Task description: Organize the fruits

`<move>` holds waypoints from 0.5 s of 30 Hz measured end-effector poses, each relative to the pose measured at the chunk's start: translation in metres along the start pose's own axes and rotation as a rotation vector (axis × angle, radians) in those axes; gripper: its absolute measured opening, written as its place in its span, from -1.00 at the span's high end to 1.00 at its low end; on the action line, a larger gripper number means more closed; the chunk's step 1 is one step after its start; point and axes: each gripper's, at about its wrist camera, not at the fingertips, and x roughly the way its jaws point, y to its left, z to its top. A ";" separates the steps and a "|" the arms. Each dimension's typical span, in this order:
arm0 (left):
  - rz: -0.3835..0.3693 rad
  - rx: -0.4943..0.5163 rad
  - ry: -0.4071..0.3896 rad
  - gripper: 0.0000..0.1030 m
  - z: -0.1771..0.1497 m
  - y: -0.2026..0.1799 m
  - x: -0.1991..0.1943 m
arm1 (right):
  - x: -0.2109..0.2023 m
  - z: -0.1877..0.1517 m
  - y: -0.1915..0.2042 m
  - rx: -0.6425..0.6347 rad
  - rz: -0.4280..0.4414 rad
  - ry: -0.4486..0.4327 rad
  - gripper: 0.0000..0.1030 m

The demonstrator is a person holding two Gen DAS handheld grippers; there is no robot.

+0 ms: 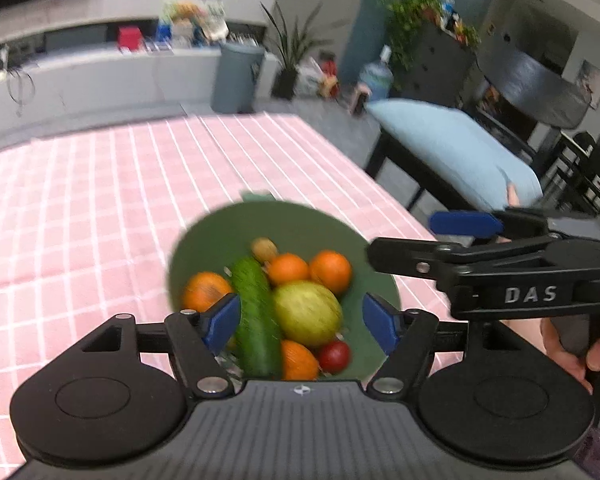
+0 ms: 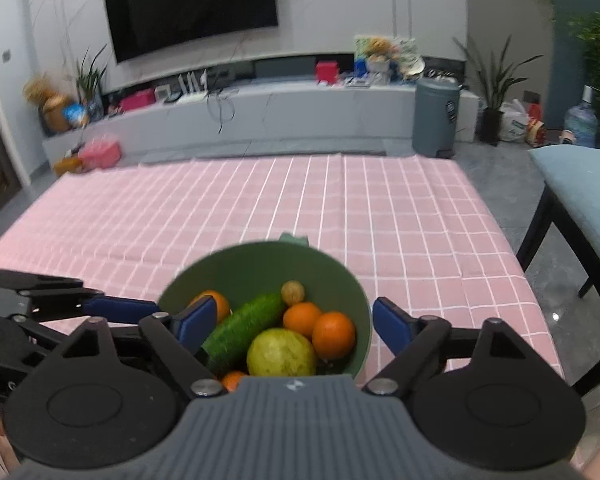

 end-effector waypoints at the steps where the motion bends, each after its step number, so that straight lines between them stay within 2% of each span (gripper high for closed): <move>1: 0.010 0.001 -0.017 -0.63 0.000 0.001 -0.004 | -0.003 -0.001 0.000 0.013 -0.005 -0.015 -0.66; 4: 0.042 0.008 -0.065 -0.64 -0.001 0.006 -0.014 | -0.010 -0.002 0.003 0.047 -0.013 -0.052 -0.66; 12: 0.124 -0.006 -0.118 -0.65 -0.016 0.015 -0.030 | -0.025 -0.021 0.015 0.059 -0.058 -0.137 -0.73; 15: 0.184 0.011 -0.155 -0.65 -0.024 0.013 -0.038 | -0.031 -0.033 0.026 0.044 -0.071 -0.154 -0.75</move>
